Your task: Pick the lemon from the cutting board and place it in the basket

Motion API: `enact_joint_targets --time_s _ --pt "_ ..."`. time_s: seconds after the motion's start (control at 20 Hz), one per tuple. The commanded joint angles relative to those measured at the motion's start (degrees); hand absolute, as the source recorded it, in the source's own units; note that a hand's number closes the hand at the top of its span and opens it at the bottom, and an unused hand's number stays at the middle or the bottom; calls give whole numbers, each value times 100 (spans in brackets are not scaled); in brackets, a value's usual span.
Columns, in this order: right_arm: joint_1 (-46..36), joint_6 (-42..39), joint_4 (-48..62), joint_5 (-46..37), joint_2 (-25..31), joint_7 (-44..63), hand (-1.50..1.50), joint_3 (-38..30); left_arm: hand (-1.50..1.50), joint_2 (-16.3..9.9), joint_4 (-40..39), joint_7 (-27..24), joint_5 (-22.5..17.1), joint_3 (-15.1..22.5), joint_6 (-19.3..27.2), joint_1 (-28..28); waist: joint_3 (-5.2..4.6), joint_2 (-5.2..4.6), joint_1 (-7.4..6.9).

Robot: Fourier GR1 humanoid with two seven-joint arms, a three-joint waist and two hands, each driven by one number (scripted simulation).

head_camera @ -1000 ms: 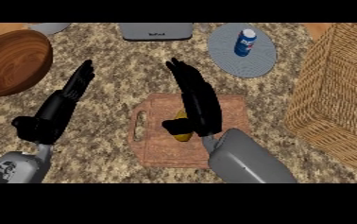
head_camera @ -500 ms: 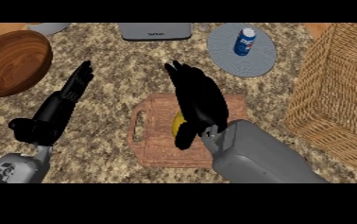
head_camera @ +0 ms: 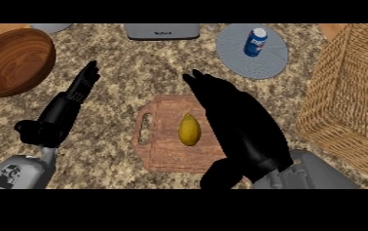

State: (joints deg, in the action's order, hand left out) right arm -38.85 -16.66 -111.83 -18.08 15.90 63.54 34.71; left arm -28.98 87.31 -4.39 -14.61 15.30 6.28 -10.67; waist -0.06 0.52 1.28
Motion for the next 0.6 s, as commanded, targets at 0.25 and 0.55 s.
enact_joint_targets --time_s 0.25,0.55 --pt "635 37 -54 -676 -168 290 -150 56 0 326 97 328 319 0 32 -108 6 -46 -110" --pt "1405 642 648 -1560 -365 -990 -150 91 0 336 447 373 369 -173 -207 144 8 -52 -149"
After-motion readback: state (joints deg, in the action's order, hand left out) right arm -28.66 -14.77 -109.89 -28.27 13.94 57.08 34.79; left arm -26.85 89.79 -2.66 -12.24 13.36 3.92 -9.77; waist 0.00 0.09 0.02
